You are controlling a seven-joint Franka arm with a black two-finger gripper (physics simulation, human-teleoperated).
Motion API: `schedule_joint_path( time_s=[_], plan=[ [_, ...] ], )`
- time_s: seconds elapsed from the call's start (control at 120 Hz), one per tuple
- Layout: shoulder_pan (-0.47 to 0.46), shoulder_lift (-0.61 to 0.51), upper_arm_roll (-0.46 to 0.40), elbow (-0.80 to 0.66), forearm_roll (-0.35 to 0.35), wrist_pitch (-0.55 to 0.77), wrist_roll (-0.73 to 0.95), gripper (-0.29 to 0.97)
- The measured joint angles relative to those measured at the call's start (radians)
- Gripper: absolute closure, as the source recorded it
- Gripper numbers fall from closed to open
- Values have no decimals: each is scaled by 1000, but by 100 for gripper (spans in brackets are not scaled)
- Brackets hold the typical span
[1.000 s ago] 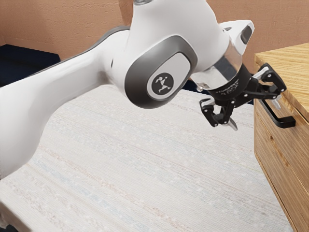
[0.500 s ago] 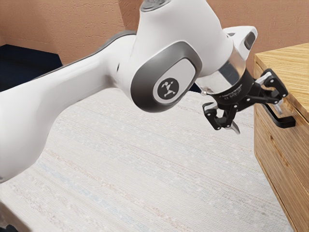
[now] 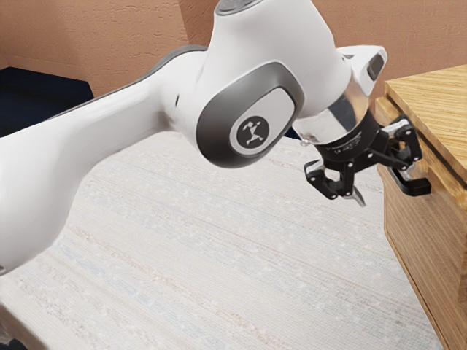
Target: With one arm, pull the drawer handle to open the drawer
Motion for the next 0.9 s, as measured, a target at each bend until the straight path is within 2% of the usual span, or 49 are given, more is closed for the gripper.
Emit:
schedule_joint_path(
  time_s=[0.9],
  plan=[
    [24, -62, 14, 3, 40, -203, 3, 32]
  ],
)
